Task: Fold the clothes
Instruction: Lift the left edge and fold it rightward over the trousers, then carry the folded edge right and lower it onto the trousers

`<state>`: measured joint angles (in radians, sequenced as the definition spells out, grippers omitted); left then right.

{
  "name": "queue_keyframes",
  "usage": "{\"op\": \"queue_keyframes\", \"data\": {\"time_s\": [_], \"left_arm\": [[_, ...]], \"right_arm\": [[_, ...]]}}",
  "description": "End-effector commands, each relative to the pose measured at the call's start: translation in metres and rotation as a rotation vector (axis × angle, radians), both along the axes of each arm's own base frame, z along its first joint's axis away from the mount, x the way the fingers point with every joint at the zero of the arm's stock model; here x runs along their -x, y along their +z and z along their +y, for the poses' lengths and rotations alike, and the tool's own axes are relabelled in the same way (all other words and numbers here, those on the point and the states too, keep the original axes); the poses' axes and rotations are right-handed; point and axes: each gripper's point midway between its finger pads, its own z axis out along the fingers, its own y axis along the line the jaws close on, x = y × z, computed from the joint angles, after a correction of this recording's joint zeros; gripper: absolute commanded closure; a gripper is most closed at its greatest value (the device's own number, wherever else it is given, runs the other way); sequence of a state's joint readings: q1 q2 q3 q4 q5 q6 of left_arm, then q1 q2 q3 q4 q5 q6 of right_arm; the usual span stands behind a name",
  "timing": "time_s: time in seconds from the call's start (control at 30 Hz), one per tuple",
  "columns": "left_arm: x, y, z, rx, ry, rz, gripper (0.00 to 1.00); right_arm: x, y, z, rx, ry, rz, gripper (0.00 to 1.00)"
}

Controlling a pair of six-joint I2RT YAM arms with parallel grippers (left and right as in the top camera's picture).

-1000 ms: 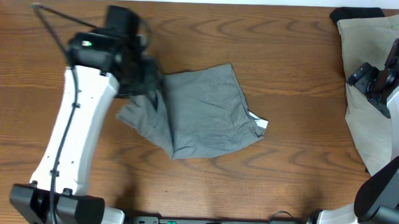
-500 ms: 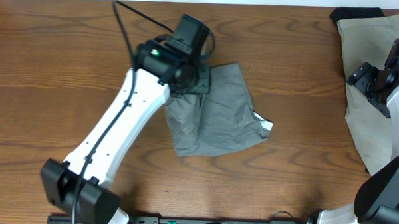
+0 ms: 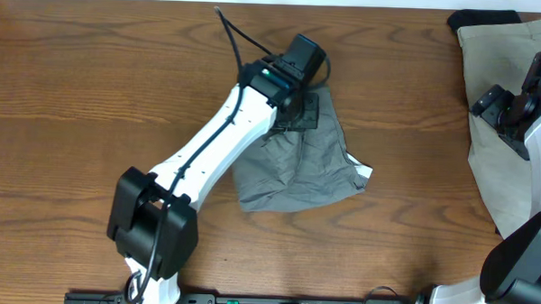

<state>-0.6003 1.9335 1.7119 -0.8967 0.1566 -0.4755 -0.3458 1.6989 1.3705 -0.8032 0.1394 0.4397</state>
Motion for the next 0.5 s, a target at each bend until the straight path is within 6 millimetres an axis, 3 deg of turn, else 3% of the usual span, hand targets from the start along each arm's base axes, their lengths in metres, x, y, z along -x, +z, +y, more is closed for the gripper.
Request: {"op": "queue_keyframes", "data": {"time_s": [0.0,0.03,0.07,0.1,0.13,0.2,0.47], "left_arm": [[-0.001,-0.004,-0.009,0.022,0.004,0.012,0.93],[-0.001,-0.006,-0.010,0.020,0.002,0.015,0.88],[-0.001,-0.010,-0.011,0.016,0.001,0.021,0.75],[-0.001,-0.012,-0.011,0.013,0.001,0.024,0.51],[-0.001,-0.013,-0.011,0.011,0.001,0.027,0.33],[-0.001,-0.015,-0.011,0.009,0.001,0.029,0.17],[0.002,-0.006,-0.009,0.015,0.000,0.021,0.14]], "right_arm": [[0.002,0.007,-0.004,0.020,-0.005,-0.009,0.01],[0.002,0.007,-0.004,0.020,-0.005,-0.009,0.01],[0.002,0.007,-0.004,0.020,-0.004,-0.010,0.01],[0.002,0.007,-0.004,0.020,-0.005,-0.010,0.01],[0.002,0.007,-0.004,0.020,-0.004,-0.010,0.01],[0.002,0.007,-0.004,0.020,-0.005,-0.009,0.01],[0.002,0.007,-0.004,0.020,-0.005,-0.009,0.01]]}}
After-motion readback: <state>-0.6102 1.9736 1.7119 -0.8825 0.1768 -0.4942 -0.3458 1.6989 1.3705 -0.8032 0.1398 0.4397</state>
